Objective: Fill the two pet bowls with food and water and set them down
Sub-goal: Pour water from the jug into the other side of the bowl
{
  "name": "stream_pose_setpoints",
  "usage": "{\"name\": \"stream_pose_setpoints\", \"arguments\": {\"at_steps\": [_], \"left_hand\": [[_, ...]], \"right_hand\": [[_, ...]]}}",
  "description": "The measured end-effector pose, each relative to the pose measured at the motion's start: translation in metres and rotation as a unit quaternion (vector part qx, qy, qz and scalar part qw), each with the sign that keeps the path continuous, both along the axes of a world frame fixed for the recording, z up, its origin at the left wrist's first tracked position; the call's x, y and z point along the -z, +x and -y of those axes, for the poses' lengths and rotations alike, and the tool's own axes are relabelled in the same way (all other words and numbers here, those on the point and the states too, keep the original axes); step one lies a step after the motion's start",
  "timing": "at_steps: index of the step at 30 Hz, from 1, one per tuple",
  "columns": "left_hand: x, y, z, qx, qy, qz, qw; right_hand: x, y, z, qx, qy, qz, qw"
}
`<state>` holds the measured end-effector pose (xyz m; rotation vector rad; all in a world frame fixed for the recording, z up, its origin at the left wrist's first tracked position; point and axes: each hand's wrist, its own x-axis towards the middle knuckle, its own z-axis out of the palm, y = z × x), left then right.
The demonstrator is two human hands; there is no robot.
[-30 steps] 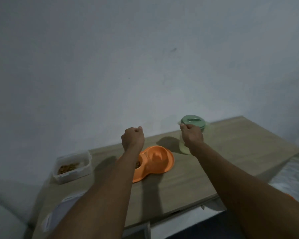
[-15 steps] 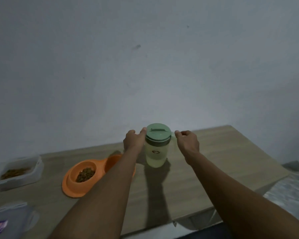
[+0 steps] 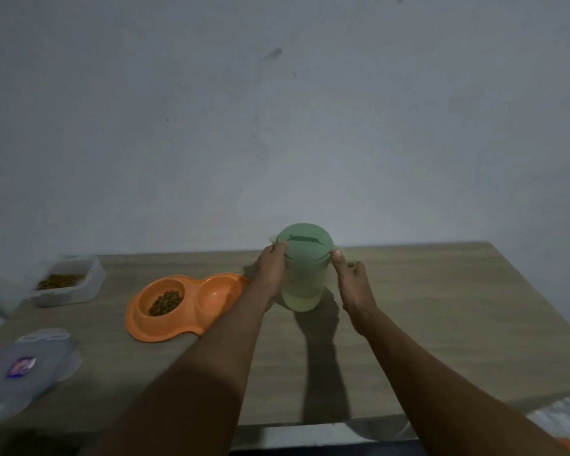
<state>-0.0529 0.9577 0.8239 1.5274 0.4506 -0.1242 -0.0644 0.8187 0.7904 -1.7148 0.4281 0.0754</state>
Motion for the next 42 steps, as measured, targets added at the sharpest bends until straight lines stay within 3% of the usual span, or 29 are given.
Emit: {"name": "stream_pose_setpoints", "arguments": {"at_steps": [4,10,19,24,30,38,42], "left_hand": [[0.001,-0.006,-0.005,-0.01,0.016,0.009,1.0],[-0.01,-0.014,-0.024,0.003,0.017,0.018,1.0],[-0.039,-0.02,-0.053,0.027,-0.095,0.05,0.994],[-0.037,-0.034,-0.069,-0.007,-0.163,0.057,0.985],[-0.008,-0.067,-0.069,0.024,-0.093,0.026,0.995],[0.037,-0.081,-0.048,-0.017,-0.141,-0.02,0.99],[0.042,-0.09,-0.048,0.009,-0.16,-0.046,0.986]], "right_hand": [[0.004,-0.004,-0.001,-0.023,0.003,0.028,0.999],[-0.013,-0.009,-0.014,0.018,0.081,0.084,0.993],[-0.071,-0.009,-0.041,0.067,0.131,0.064,0.987],[-0.096,-0.011,-0.055,0.053,0.125,0.057,0.989],[-0.108,-0.015,-0.071,0.026,0.074,0.045,0.996],[-0.092,-0.019,-0.084,0.023,-0.024,0.03,0.999],[-0.086,-0.021,-0.091,0.014,-0.075,0.031,0.997]]}}
